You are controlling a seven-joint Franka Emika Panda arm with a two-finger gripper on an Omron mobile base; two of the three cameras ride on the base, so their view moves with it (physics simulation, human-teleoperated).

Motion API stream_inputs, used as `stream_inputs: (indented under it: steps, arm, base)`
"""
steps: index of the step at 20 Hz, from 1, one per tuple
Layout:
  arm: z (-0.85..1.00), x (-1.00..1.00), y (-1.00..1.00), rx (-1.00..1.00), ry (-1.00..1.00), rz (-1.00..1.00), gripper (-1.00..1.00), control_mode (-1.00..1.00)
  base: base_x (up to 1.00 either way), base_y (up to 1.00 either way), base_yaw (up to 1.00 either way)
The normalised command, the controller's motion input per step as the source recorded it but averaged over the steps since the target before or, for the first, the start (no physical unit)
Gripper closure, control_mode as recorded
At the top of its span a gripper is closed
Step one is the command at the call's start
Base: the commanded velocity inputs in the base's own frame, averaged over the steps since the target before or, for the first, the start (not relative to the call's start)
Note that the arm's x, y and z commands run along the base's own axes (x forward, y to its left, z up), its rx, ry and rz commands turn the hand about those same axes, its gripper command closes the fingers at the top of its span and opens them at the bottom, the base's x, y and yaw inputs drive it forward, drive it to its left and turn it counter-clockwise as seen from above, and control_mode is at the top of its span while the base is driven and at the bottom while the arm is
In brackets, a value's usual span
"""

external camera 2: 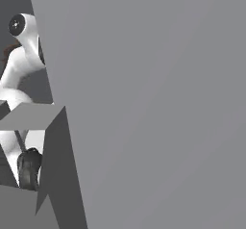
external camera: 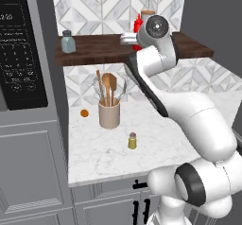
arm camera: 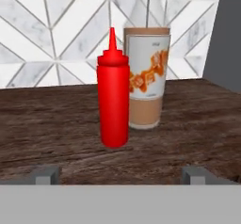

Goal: Put the shaker and condiment bottle from the counter next to their counterparts in the cabinet.

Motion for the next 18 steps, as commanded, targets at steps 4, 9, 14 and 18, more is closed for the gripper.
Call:
stream_inputs:
  steps: [4,9,14,18]
  arm:
    - [-0.53,-0.86,-0.02,0.11,0.0,0.0,-1.0,-1.0]
    - [-0.47,-0.68,-0.06,0.14,0.0,0.04,-1.0,-1.0]
    - [-0.48,-0.41,-0.09,0.29,0.01,0.17,-1.0,-1.0]
    - [-0.43,-0.18,-0.04,0.29,0.04,0.28,-1.0,-1.0]
  base:
    - [0.0,0.0,0.0]
    - [0.0,0.0,0.0]
    - [0.0,0.0,0.0]
    - [0.0,0.0,0.0]
